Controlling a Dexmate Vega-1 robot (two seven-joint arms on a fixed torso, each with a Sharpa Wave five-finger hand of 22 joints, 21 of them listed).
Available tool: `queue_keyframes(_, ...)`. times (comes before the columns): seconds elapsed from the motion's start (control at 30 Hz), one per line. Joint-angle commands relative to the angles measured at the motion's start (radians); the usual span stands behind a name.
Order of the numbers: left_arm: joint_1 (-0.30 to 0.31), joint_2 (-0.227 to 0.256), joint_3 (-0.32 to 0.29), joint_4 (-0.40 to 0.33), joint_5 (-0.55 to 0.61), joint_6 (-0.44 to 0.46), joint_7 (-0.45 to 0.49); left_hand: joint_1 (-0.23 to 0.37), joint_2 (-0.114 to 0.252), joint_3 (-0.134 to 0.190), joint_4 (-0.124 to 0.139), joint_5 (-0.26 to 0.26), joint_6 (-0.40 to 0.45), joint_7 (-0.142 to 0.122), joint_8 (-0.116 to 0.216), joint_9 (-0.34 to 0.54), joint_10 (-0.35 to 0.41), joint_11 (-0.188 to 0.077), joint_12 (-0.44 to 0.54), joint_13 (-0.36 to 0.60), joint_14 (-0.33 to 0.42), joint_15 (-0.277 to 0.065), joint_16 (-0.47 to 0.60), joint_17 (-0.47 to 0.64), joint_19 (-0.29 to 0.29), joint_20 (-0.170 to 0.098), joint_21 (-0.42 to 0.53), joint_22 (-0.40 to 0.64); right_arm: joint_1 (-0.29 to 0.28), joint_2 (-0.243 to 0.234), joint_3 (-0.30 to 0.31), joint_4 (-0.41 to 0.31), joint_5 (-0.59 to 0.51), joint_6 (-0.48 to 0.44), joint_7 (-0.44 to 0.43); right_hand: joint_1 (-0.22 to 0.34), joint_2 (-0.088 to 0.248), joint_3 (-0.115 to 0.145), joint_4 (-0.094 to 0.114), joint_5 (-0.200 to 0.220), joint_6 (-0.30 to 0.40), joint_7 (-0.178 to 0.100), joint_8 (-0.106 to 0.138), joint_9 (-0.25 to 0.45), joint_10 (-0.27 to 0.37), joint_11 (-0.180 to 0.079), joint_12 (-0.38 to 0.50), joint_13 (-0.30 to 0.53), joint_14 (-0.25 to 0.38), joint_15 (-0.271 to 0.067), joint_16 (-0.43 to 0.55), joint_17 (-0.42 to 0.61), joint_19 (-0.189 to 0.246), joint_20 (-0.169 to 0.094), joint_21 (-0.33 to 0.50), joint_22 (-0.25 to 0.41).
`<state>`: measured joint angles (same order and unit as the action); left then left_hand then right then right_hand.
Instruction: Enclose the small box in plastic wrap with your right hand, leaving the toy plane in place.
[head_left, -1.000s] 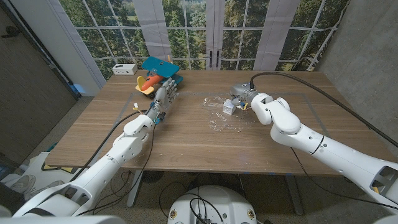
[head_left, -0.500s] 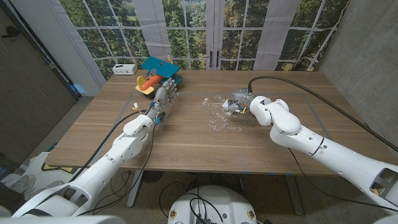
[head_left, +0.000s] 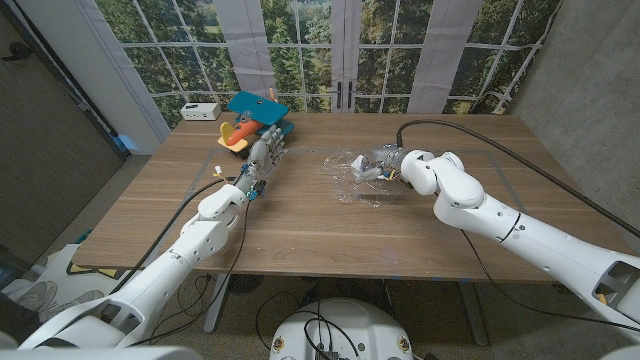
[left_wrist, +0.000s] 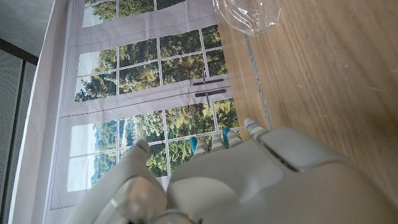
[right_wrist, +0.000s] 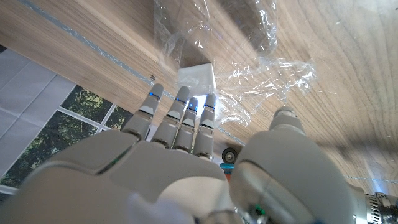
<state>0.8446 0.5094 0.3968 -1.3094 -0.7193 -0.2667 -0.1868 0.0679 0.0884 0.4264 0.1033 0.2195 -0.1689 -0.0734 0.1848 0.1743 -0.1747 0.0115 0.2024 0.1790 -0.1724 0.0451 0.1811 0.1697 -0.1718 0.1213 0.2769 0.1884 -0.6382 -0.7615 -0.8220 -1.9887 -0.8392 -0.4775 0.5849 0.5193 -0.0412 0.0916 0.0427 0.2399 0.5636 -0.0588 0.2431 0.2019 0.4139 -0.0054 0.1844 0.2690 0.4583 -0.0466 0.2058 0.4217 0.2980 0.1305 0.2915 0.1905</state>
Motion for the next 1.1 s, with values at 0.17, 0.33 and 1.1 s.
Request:
queue_keyframes(0.17,-0.01,-0.008,0.005,0.015,0.0,-0.003,-0.011,0.004,0.007,-0.003,-0.002,0.002,-0.092,-0.005,-0.001,0.002,-0.127,0.004,-0.003,0.004,-0.151,0.004,-0.002,0.003,-0.04,0.012,-0.006,0.004,-0.067,-0.038,0.09,-0.054,0.097,-0.013,-0.132,0.056,0.061,0.036,-0.025,0.018,-0.012,-0.002,-0.009,0.004,-0.028,-0.001,0.0,-0.001,-0.014,-0.005,0.002,-0.005,-0.005,-0.001,-0.009,-0.001)
queue_keyframes(0.33,-0.014,-0.011,0.006,0.022,-0.001,-0.005,-0.015,0.004,0.007,-0.003,-0.002,0.002,-0.092,-0.006,-0.001,0.002,-0.127,0.004,-0.003,0.004,-0.151,0.004,-0.002,0.003,-0.04,0.013,-0.007,0.004,-0.09,-0.05,0.113,-0.07,0.13,-0.023,-0.181,0.065,0.08,0.044,-0.028,0.018,-0.009,0.001,-0.01,0.004,-0.03,0.0,0.003,-0.002,-0.01,-0.004,0.007,-0.005,-0.005,0.001,-0.01,-0.001)
queue_keyframes(1.1,-0.01,-0.013,0.005,0.021,-0.006,-0.013,-0.026,0.004,0.007,-0.004,-0.002,0.002,-0.09,-0.006,-0.001,0.002,-0.126,0.008,-0.002,0.004,-0.147,0.008,0.0,0.003,-0.037,0.019,-0.009,0.004,-0.201,-0.125,0.147,-0.203,0.19,-0.025,-0.344,0.175,0.113,0.084,-0.115,0.006,-0.048,-0.001,-0.021,0.007,-0.031,-0.006,0.031,-0.014,-0.019,-0.014,0.019,-0.03,0.007,0.003,-0.023,-0.002)
